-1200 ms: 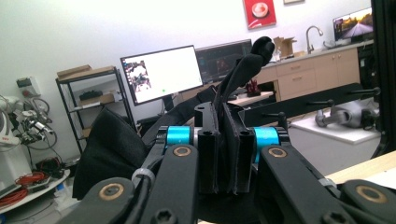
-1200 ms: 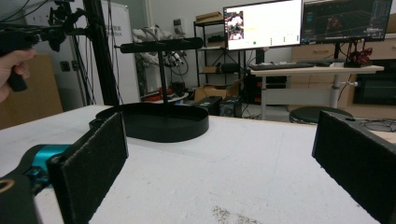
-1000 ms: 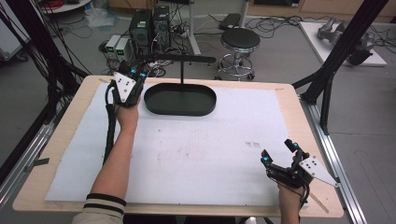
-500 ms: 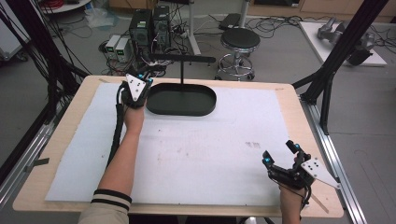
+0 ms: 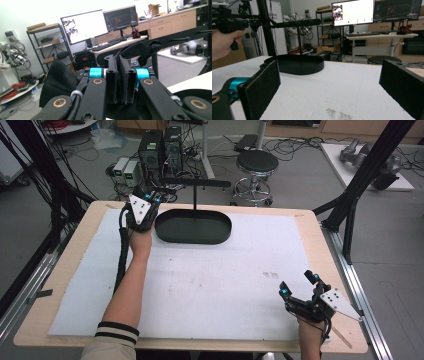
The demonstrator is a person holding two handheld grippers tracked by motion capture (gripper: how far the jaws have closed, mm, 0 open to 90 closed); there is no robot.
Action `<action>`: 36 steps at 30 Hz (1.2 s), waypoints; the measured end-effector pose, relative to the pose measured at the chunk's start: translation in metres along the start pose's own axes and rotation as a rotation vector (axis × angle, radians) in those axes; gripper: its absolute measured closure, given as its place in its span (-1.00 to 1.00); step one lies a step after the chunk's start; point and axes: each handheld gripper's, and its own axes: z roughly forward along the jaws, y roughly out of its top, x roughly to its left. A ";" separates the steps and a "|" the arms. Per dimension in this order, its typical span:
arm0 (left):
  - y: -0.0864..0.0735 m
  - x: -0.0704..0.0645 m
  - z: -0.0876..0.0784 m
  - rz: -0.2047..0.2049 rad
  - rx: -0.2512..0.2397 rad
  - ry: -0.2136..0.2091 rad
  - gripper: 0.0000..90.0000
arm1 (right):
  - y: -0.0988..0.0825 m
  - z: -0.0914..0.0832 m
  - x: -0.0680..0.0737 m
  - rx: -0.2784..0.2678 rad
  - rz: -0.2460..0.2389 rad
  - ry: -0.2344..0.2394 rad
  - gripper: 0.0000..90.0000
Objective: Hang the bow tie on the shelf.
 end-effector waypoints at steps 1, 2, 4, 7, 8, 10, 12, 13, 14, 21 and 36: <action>0.001 0.002 0.003 -0.007 0.009 0.009 0.88 | 0.000 0.000 0.000 0.001 0.002 0.002 -0.94; 0.002 0.003 0.005 -0.009 0.012 0.012 0.88 | 0.000 0.000 0.001 0.003 0.003 0.002 -0.94; 0.004 0.006 0.008 -0.015 0.016 0.019 0.88 | 0.000 0.001 0.001 0.003 0.000 0.003 -0.94; 0.006 0.009 0.011 -0.027 0.015 0.028 0.88 | 0.000 0.000 0.000 0.003 0.001 0.003 -0.94; 0.005 0.009 0.013 -0.024 0.016 0.031 0.87 | 0.000 0.000 0.000 0.003 0.000 0.003 -0.94; 0.004 0.010 0.014 -0.024 0.017 0.030 0.88 | -0.001 0.001 -0.001 0.003 -0.004 0.000 -0.94; 0.003 0.012 0.017 -0.032 0.019 0.040 0.88 | -0.001 0.001 -0.001 0.007 0.001 -0.001 -0.94; 0.002 0.013 0.018 -0.032 0.018 0.045 0.88 | -0.001 0.001 -0.001 0.007 0.000 -0.001 -0.94; 0.001 0.014 0.019 -0.044 0.016 0.047 0.88 | -0.001 0.001 -0.001 0.007 0.000 0.000 -0.94; 0.000 0.024 0.025 -0.072 0.041 0.073 0.87 | -0.002 0.002 0.001 0.013 -0.005 0.003 -0.94; -0.019 0.033 0.035 -0.097 0.116 0.090 0.81 | -0.002 0.003 0.005 0.019 -0.013 0.010 -0.94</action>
